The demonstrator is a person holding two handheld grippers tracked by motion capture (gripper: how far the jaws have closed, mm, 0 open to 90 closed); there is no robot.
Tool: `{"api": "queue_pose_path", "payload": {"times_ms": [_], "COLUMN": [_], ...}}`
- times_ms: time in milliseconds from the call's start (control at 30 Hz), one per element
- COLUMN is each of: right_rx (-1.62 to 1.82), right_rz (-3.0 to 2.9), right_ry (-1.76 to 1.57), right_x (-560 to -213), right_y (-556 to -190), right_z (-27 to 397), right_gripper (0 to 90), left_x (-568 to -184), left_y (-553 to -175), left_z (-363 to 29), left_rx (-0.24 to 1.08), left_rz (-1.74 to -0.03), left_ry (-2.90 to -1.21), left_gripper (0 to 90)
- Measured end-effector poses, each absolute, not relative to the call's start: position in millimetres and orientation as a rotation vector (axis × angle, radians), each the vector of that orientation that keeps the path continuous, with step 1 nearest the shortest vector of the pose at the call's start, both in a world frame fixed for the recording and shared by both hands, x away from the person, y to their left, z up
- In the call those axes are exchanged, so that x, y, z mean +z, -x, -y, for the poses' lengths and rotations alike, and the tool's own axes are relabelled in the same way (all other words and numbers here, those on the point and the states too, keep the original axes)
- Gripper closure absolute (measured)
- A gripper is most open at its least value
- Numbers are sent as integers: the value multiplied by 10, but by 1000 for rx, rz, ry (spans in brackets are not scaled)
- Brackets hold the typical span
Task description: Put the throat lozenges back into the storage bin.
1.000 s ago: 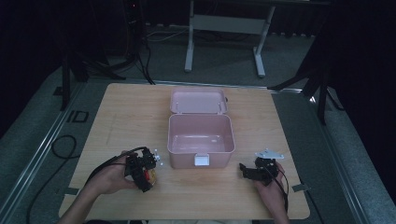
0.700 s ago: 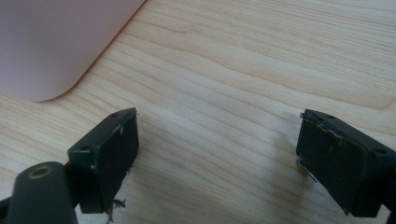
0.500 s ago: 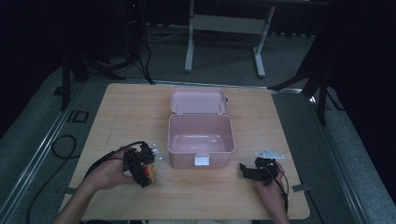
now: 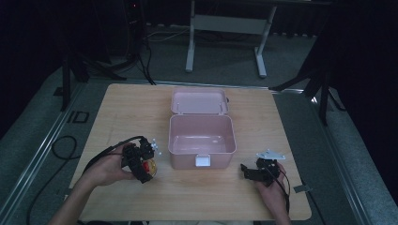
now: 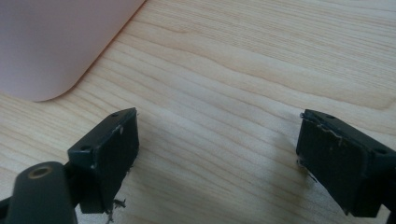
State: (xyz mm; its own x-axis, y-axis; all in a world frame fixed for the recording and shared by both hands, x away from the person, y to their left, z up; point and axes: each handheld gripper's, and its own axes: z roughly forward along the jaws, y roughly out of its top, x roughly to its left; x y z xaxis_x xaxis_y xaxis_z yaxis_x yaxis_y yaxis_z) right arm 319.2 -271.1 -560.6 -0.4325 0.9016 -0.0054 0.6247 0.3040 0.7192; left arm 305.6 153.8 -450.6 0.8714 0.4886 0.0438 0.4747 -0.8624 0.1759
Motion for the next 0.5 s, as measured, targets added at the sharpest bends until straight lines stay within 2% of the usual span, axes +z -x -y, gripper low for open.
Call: {"api": "queue_pose_path", "payload": {"times_ms": [500], "right_rx": [916], "right_rz": [-2167], "right_ry": [-1361], "right_x": [-5606], "right_y": [-3192], "right_z": [2711], "right_gripper": [129], "left_x": [-4320], "left_y": [-3119], "left_z": [-1526], "left_rx": [166], "left_rz": [-723], "left_ry": [-2879], "left_gripper": [208]}}
